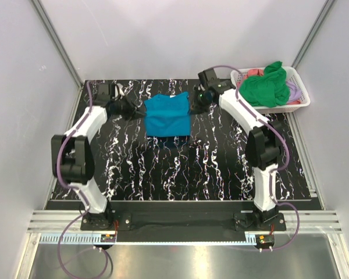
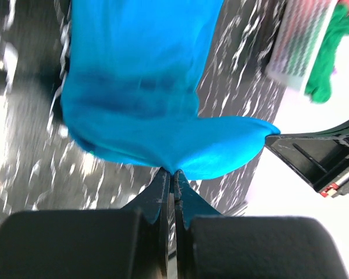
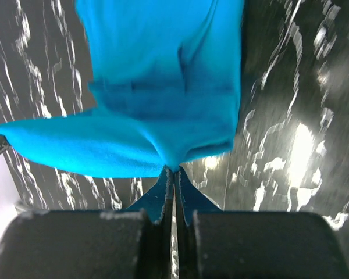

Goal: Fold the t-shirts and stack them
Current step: Fold the tshirt

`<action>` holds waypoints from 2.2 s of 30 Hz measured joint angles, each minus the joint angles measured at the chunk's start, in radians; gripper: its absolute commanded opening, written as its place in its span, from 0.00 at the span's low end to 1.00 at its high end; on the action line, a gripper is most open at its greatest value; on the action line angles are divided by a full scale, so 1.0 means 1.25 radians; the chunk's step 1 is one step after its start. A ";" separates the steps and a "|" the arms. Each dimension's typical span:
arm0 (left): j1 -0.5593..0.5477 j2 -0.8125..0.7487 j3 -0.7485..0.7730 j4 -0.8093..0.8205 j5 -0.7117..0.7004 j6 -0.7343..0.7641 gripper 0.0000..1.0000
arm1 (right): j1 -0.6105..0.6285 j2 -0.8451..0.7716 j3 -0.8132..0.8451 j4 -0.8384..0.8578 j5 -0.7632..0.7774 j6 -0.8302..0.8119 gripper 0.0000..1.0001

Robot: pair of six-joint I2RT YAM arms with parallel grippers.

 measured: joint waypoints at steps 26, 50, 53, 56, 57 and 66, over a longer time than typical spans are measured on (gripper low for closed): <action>0.011 0.381 0.326 0.173 -0.008 -0.097 0.00 | -0.108 0.415 0.382 0.209 -0.157 0.033 0.00; 0.043 0.523 0.560 0.148 -0.106 -0.018 0.45 | -0.171 0.511 0.467 0.384 -0.217 0.090 0.20; 0.037 0.485 0.532 0.160 -0.092 -0.013 0.45 | -0.180 0.481 0.399 0.395 -0.259 0.096 0.15; 0.013 0.438 0.460 0.186 -0.076 -0.013 0.44 | -0.179 0.475 0.364 0.419 -0.321 0.115 0.18; 0.003 0.436 0.449 0.193 -0.070 -0.013 0.44 | -0.176 0.479 0.364 0.422 -0.340 0.122 0.21; -0.024 0.540 0.422 0.243 -0.052 -0.011 0.44 | -0.146 0.540 0.376 0.546 -0.367 0.186 0.35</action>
